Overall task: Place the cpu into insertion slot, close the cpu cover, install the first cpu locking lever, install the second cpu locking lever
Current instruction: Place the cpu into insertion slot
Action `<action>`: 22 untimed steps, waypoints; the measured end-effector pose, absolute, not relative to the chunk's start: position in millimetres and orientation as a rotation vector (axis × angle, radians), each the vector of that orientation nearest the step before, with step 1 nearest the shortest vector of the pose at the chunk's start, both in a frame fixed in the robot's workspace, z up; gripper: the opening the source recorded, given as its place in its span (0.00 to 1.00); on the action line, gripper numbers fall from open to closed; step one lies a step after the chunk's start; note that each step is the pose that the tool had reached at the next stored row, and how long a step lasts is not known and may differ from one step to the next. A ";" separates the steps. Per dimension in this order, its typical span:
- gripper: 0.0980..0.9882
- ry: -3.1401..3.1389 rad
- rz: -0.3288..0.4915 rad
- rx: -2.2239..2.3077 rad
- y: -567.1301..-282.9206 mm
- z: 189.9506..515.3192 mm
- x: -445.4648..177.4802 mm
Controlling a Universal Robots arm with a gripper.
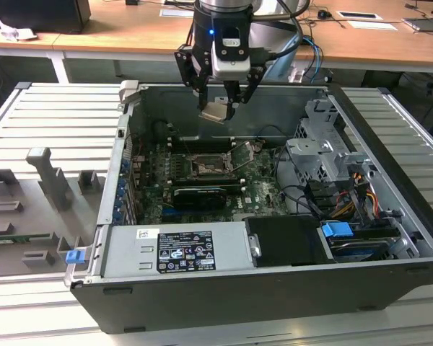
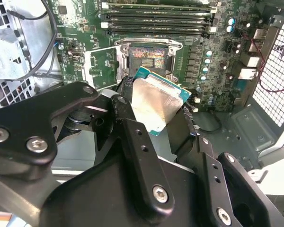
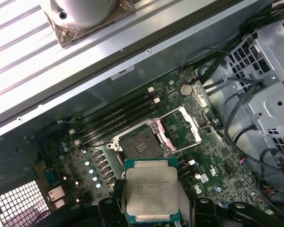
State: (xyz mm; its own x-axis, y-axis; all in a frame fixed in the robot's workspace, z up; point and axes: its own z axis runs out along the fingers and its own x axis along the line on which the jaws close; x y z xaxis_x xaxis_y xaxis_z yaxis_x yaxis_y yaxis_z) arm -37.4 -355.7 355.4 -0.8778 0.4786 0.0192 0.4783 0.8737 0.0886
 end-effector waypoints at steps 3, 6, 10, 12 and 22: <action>0.48 3.029 0.142 0.805 -355.7 354.9 -37.5; 0.48 3.023 0.142 0.824 -355.7 354.5 -37.5; 0.48 3.011 0.142 0.864 -355.7 354.1 -37.5; 0.48 2.999 0.140 0.898 -355.7 353.5 -37.5; 0.48 2.954 0.136 1.025 -355.7 351.5 -37.4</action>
State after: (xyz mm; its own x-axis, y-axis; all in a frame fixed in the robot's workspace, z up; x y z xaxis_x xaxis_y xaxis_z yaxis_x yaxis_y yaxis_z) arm -37.4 -355.7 351.5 -0.7856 0.6185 0.0174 0.6175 0.7819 0.0859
